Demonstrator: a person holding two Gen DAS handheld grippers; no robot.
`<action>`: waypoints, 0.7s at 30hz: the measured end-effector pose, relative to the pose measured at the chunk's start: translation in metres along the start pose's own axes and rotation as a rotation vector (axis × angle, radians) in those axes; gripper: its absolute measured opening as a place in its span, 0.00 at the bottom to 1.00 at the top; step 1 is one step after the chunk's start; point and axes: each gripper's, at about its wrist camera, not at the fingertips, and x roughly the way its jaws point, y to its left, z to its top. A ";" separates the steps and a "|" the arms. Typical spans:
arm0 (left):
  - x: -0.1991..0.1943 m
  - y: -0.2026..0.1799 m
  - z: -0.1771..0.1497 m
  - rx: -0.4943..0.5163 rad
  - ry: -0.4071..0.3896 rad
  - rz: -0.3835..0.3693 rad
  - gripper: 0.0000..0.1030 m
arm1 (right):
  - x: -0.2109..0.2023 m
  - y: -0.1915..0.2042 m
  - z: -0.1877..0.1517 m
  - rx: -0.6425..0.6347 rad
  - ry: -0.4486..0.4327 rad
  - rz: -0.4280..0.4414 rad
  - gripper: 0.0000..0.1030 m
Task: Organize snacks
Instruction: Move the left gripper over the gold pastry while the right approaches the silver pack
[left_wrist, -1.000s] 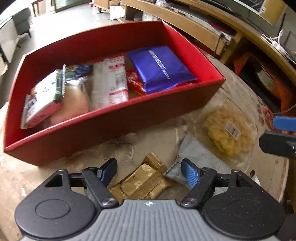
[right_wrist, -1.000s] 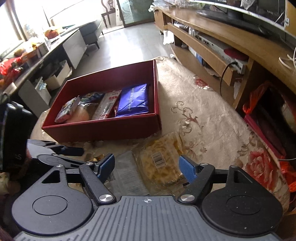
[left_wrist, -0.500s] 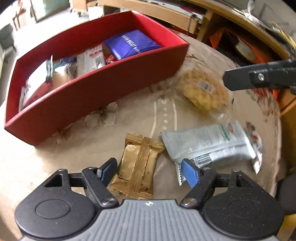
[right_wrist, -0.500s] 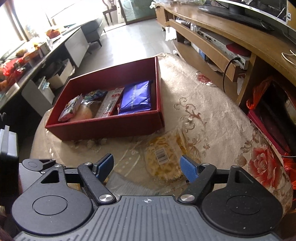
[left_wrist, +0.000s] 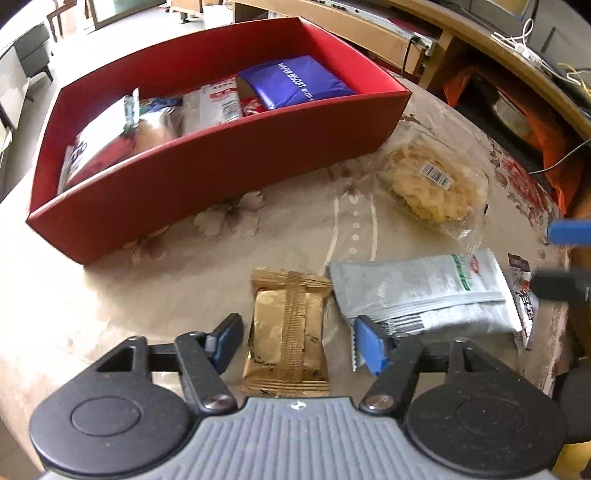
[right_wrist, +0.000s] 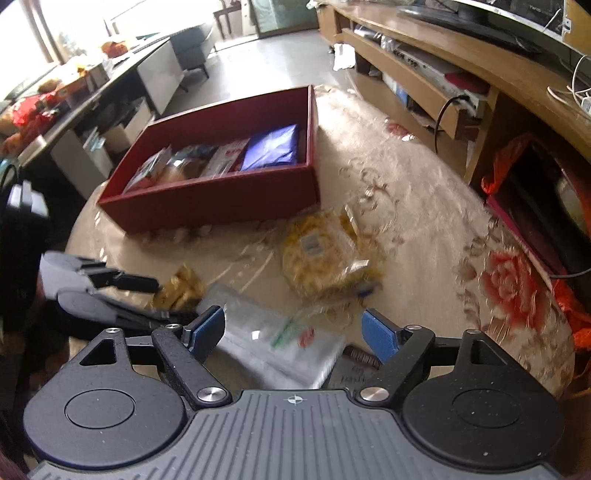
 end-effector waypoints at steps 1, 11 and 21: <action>-0.002 0.001 -0.002 -0.003 0.000 -0.002 0.55 | 0.000 0.003 -0.004 -0.012 0.007 0.006 0.83; -0.010 0.017 -0.015 -0.163 0.008 -0.019 0.55 | 0.035 0.089 -0.072 -0.437 0.186 0.034 0.78; -0.022 0.035 -0.018 -0.268 -0.034 -0.038 0.55 | 0.055 0.095 -0.080 -0.462 0.203 0.024 0.88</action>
